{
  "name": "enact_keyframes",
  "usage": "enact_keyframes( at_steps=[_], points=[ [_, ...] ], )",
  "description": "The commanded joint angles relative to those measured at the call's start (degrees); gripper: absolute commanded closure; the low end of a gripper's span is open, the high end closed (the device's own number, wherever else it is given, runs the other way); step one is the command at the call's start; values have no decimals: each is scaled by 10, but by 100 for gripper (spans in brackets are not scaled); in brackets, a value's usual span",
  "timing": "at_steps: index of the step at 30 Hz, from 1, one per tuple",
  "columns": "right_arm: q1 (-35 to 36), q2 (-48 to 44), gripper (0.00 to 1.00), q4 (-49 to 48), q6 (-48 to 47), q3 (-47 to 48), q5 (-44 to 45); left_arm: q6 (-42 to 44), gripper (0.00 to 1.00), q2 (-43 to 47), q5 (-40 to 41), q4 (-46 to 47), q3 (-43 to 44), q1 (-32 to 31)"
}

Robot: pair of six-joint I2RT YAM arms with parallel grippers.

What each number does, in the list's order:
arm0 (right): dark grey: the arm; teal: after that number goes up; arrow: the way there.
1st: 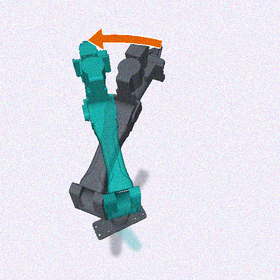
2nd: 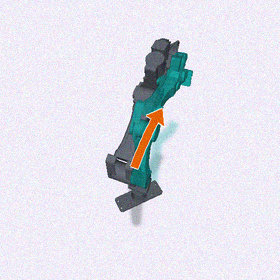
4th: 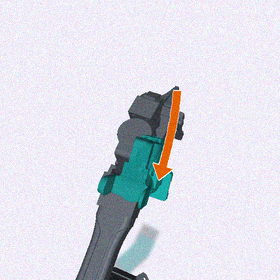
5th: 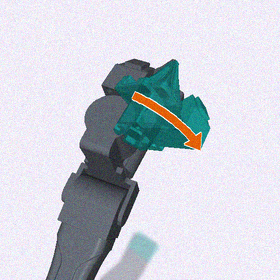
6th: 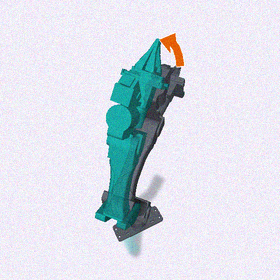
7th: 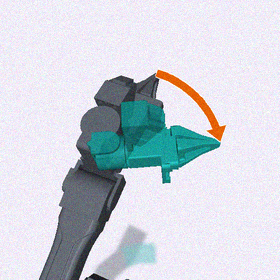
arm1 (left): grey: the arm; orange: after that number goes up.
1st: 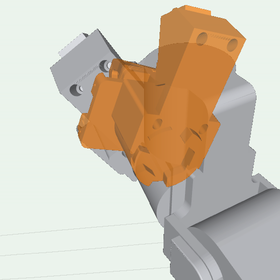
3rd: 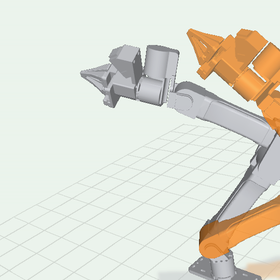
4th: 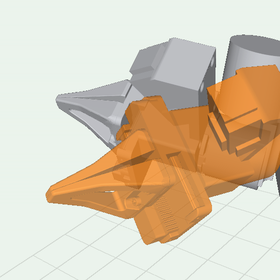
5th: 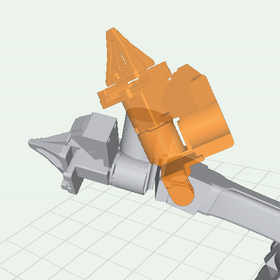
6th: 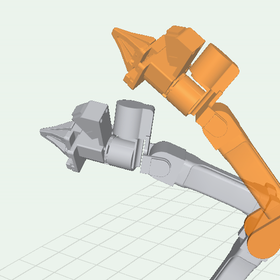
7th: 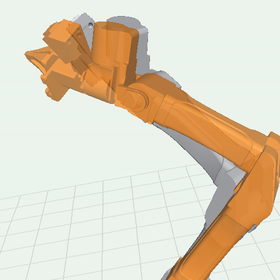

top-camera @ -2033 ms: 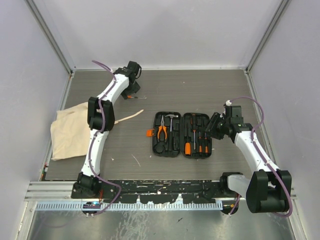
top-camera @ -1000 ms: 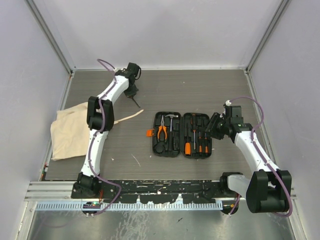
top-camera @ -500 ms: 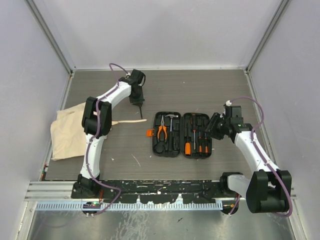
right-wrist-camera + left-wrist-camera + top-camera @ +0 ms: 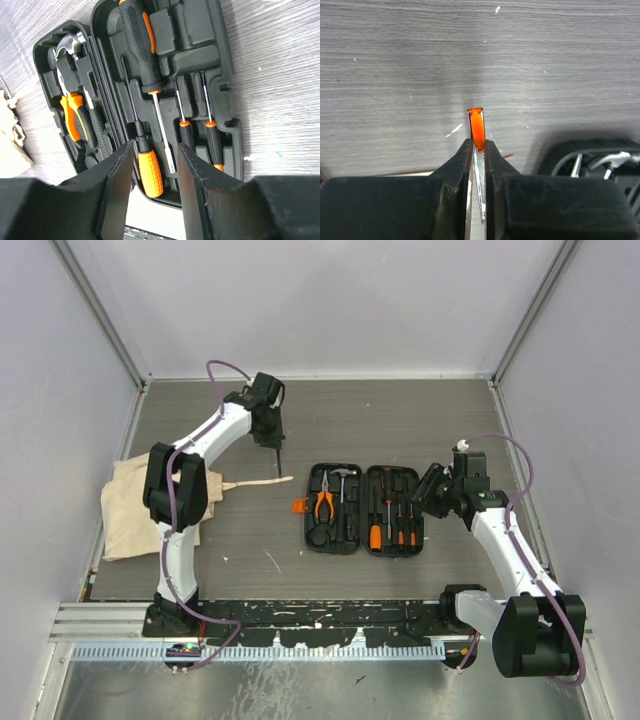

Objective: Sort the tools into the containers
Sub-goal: Pick up the utility knife at the center of the board, then place the utility knife in the storage box.

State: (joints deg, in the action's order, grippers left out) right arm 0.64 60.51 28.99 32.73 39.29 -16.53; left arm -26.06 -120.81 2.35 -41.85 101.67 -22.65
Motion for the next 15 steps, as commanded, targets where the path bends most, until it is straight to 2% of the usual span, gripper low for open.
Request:
enact_keyframes(
  at_steps=[1, 8, 15],
  points=[
    [2, -15, 54, -16, 12, -1, 4, 0, 91, 74, 12, -1, -15, -27],
    [1, -30, 54, -11, 18, -8, 4, -80, 90, 119, 45, -14, -50, -121],
    [1, -52, 54, 3, 16, -15, 5, -162, 91, 96, 43, -19, -46, -207]
  ],
)
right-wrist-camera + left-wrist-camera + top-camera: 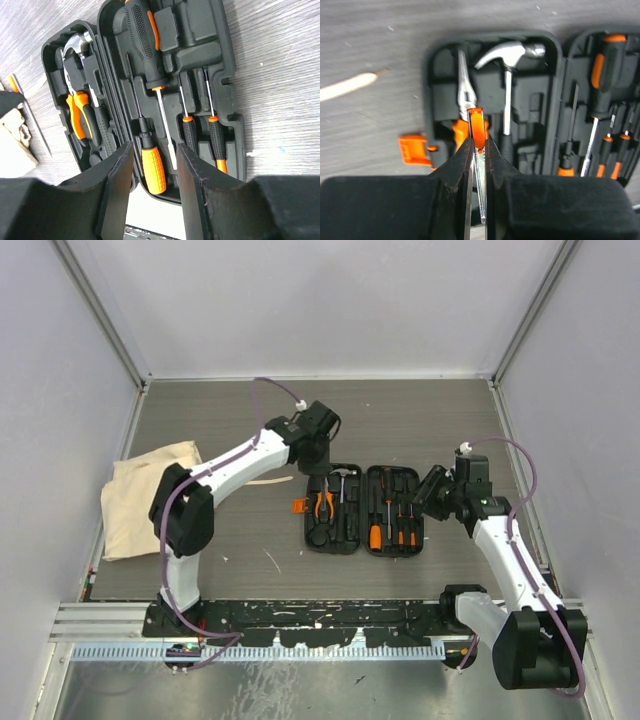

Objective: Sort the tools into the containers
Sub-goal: Place the utility knife in the storage box.

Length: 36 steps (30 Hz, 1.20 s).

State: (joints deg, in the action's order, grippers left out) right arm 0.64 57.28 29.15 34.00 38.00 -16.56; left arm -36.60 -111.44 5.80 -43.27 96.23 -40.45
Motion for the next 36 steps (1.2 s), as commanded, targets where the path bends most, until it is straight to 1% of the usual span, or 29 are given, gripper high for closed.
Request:
enact_keyframes(
  at_steps=[1, 5, 10, 17, 23, 31, 32, 34, 36],
  points=[
    [1, -23, 55, 4, 2, -3, 6, -63, 91, -5, 9, -7, 13, -41],
    [1, -32, 54, 11, -1, -5, 4, -87, 91, -32, 17, -12, 35, -79],
    [1, -35, 54, 19, -7, -4, 4, -104, 91, -67, 21, -25, 56, -111],
    [1, -36, 54, 19, -10, -6, 2, -111, 91, -94, 9, -4, 62, -120],
    [1, -35, 54, 19, -11, -7, 1, -109, 91, -116, 0, -5, 85, -124],
    [1, -38, 54, 23, -13, -8, 2, -103, 90, -148, 10, -16, 118, -125],
    [1, -38, 54, 24, -13, -7, 2, -101, 88, -149, 11, -17, 120, -125],
    [1, -38, 54, 24, -14, -7, 2, -99, 78, -150, 13, -19, 122, -125],
    [1, -39, 54, 25, -14, -6, 2, -97, 71, -150, 16, -23, 125, -125]
  ],
)
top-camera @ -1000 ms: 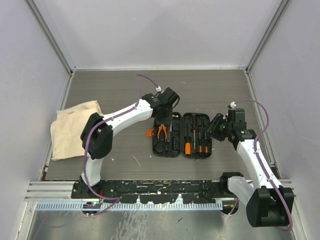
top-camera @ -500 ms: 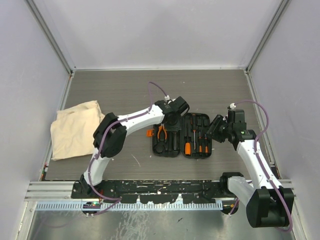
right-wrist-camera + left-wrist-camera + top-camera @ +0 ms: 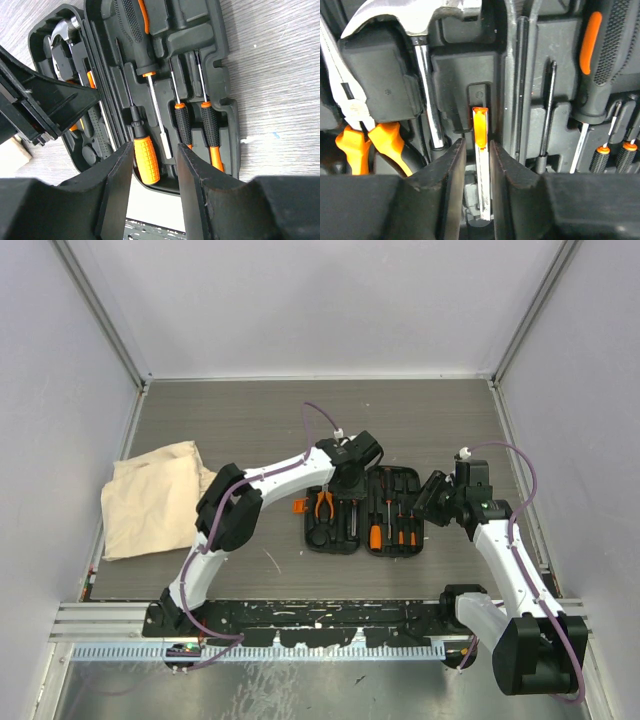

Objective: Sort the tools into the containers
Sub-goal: Place the utility knife in the storage box.

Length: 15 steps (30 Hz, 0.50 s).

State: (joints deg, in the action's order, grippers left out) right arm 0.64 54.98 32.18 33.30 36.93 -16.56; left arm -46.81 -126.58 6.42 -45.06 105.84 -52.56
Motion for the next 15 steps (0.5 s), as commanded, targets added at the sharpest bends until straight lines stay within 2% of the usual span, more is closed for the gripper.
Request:
enact_keyframes(
  at_steps=[1, 7, 15],
  points=[
    [2, -15, 54, -6, -8, 4, 1, 6, 69, 2, 13, -8, 30, -4],
    [1, -15, 54, -5, -8, 6, 3, 12, 68, 22, 23, -14, 33, -4],
    [1, -37, 54, -16, -17, 13, 21, 48, 70, 56, 30, -9, 34, 1]
  ],
)
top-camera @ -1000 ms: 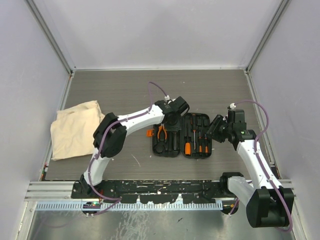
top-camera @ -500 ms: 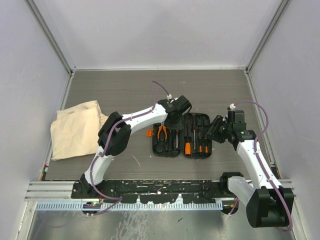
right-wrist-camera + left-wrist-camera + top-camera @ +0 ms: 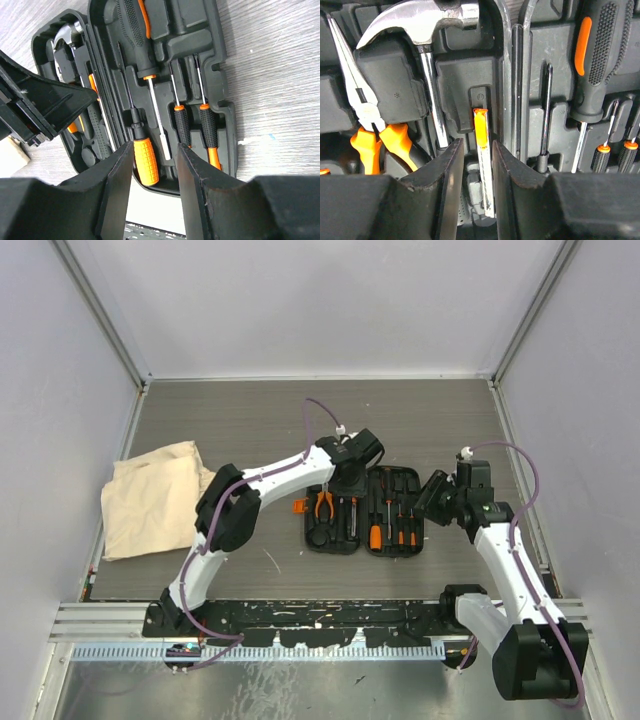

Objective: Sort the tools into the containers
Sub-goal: Place the utility knife in the storage box, then adjust the utility knife in the storage box.

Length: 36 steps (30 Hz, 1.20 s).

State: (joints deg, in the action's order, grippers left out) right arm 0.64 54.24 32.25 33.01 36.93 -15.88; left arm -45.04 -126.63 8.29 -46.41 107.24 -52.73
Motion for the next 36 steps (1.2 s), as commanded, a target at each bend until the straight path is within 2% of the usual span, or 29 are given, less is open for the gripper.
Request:
enact_keyframes(
  at_steps=[1, 4, 6, 10, 20, 26, 31, 36],
  points=[
    [1, -37, 54, -23, -18, 13, 15, 37, 70, 60, 9, 8, 17, 6],
    [1, -53, 55, -33, -36, 16, 18, 59, 75, 67, -28, 22, 3, 23],
    [1, -50, 60, -22, -41, 30, 23, 66, 77, 74, -50, 34, -13, 36],
    [14, -24, 65, -14, -37, 45, 25, 93, 78, 114, -73, 76, -72, 61],
    [227, 94, 67, -21, 23, 128, 175, 125, 75, 276, -71, 139, -268, 116],
    [338, 211, 67, 9, 42, 198, 253, 155, 73, 340, -73, 123, -327, 151],
    [380, 276, 68, 17, 53, 231, 276, 187, 72, 359, -48, 113, -343, 164],
    [400, 330, 71, 36, 48, 268, 288, 191, 74, 357, -58, 122, -357, 175]
  ],
)
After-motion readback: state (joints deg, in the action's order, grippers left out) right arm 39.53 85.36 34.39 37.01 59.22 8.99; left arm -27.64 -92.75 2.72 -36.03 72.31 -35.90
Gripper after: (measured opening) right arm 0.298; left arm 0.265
